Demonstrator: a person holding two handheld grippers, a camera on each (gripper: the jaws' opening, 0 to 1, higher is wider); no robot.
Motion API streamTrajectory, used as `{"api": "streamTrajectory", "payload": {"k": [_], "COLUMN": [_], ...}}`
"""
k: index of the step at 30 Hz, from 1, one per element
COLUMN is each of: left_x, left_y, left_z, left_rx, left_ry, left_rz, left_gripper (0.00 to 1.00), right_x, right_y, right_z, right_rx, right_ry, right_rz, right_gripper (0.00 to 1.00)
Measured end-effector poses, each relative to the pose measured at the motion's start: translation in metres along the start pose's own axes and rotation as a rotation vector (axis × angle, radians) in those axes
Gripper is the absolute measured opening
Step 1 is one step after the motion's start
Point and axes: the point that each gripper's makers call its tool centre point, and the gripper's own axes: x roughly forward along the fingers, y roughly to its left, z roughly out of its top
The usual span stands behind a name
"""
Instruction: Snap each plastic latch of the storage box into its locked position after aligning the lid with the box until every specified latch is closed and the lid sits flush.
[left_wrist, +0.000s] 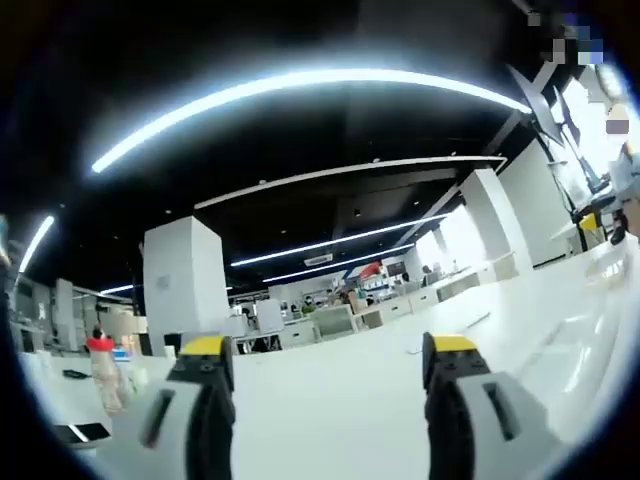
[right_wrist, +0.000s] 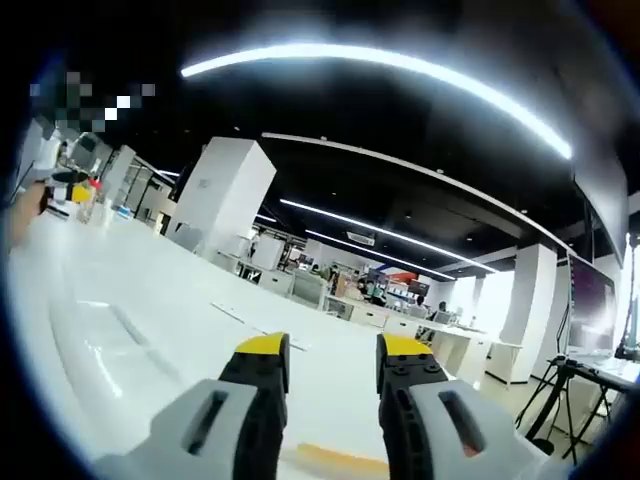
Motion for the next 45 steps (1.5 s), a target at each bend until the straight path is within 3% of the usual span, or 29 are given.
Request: {"api": "streamTrajectory", "payload": {"k": [8, 17, 21, 24, 34, 45], "left_x": [-0.002, -0.001, -0.003, -0.003, -0.011, -0.01], "left_y": [-0.006, -0.008, -0.005, -0.004, 0.021, 0.013], "left_z": [0.002, -0.006, -0.001, -0.003, 0.006, 0.011], "left_rx": [-0.007, 0.051, 0.039, 0.045, 0.04, 0.021], "left_ry": [-0.01, 0.037, 0.014, 0.029, -0.003, -0.023], "left_rz": [-0.02, -0.015, -0.01, -0.01, 0.078, 0.052], "left_gripper": [0.76, 0.76, 0.77, 0.77, 0.78, 0.78], "right_x": [0.0, 0.0, -0.001, -0.001, -0.002, -0.002], "right_y": [0.003, 0.012, 0.012, 0.011, 0.009, 0.022], "right_z": [-0.001, 0.0, 0.003, 0.002, 0.001, -0.002], "right_rx": [-0.004, -0.011, -0.017, -0.011, -0.008, -0.014], "right_ry": [0.006, 0.007, -0.001, 0.001, 0.014, 0.019], "right_rz": [0.005, 0.025, 0.023, 0.024, 0.027, 0.085], "right_gripper": [0.33, 0.33, 0.33, 0.33, 0.32, 0.31]}}
